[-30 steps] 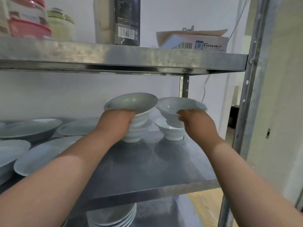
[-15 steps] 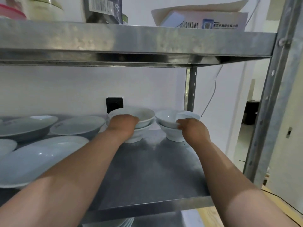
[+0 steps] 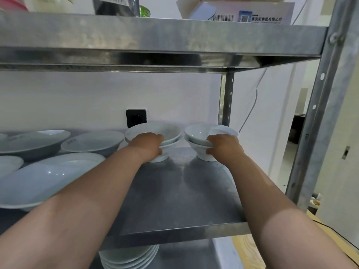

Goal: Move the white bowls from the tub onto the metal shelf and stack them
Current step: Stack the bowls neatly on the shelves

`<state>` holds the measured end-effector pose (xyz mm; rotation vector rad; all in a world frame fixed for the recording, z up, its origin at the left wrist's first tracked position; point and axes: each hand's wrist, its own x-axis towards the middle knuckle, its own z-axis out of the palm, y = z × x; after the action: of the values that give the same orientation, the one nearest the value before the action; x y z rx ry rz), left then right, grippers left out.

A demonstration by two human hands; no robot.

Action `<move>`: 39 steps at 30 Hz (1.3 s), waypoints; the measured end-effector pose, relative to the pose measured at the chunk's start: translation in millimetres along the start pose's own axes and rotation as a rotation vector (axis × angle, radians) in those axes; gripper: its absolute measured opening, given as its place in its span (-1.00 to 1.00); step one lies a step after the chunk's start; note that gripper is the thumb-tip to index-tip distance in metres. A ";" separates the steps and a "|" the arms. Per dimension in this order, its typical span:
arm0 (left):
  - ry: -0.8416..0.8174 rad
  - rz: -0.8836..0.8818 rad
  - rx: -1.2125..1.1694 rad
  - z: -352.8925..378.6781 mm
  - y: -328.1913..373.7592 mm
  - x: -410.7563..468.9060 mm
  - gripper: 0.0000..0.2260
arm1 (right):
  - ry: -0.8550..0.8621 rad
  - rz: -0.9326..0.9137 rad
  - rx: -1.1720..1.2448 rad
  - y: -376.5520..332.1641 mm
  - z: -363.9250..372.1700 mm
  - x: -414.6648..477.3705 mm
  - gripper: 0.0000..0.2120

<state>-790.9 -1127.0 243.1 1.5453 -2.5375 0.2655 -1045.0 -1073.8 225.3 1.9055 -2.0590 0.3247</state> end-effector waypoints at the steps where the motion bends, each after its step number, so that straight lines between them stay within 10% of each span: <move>1: 0.001 0.004 -0.008 0.9 1.1 -1.8 -0.88 | 0.017 -0.002 0.006 1.3 0.2 -4.2 -0.84; 10: 0.115 0.090 0.100 -4.5 11.5 -49.0 -0.81 | 0.162 -0.051 0.024 6.8 -4.1 -56.9 -0.89; 17: 0.166 0.035 0.028 -9.0 16.2 -72.0 -0.61 | 0.205 -0.001 0.099 -11.0 -19.8 -68.3 -0.46; 27: 0.251 0.040 -0.204 -2.3 8.0 -89.5 -0.69 | 0.163 -0.025 0.096 -32.1 -31.4 -79.2 -0.71; 33: 0.439 -0.045 -0.820 -27.7 -26.4 -145.9 -0.74 | 0.398 -0.180 0.544 -111.4 -53.7 -99.8 -0.66; 39: 0.501 -0.215 -1.223 -62.5 -104.5 -209.8 -0.85 | 0.156 -0.156 1.262 -233.2 -77.4 -108.7 -0.75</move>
<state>-599.9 -978.8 263.6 0.9993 -1.5210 -0.7047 -800.3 -964.6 244.6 2.4375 -1.6361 2.0033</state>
